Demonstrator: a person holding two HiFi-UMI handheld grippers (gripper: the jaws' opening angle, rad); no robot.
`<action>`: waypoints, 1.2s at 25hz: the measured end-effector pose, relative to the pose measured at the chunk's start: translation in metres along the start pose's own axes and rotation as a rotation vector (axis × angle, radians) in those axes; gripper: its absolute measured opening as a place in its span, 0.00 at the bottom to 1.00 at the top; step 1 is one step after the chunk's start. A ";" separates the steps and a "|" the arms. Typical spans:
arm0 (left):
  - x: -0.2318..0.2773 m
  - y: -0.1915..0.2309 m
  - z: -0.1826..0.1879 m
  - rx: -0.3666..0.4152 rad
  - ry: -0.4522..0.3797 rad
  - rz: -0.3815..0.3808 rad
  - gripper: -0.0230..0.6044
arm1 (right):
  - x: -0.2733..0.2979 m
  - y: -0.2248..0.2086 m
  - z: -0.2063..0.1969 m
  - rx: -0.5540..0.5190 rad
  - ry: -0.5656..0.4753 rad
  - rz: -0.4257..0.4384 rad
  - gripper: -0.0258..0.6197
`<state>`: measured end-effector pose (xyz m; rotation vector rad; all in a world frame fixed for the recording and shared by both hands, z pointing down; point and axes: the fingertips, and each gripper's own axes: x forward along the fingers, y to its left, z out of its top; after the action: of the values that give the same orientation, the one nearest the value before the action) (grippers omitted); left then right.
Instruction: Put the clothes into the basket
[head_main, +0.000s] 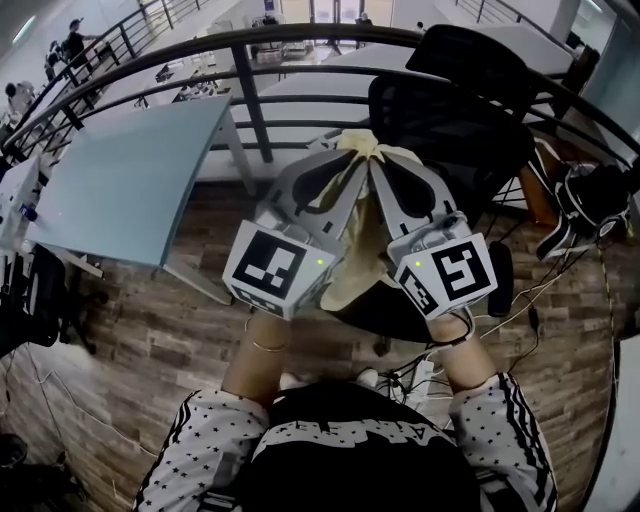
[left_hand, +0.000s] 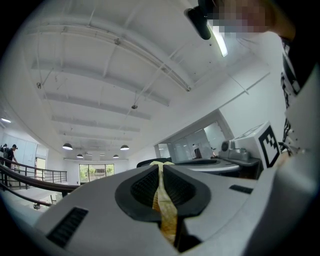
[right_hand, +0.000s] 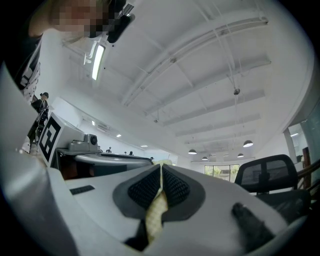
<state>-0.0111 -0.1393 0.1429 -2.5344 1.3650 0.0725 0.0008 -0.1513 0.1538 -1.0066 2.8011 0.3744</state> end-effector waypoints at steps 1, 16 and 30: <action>-0.004 0.003 0.000 0.002 0.001 0.007 0.10 | 0.003 0.005 0.000 0.001 -0.002 0.008 0.09; -0.071 0.050 -0.001 0.022 0.029 0.137 0.10 | 0.044 0.076 0.002 0.028 -0.023 0.136 0.09; -0.120 0.081 0.007 0.037 0.032 0.224 0.10 | 0.072 0.127 0.012 0.036 -0.046 0.220 0.09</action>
<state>-0.1440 -0.0826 0.1395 -2.3525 1.6423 0.0479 -0.1349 -0.0970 0.1500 -0.6746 2.8730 0.3647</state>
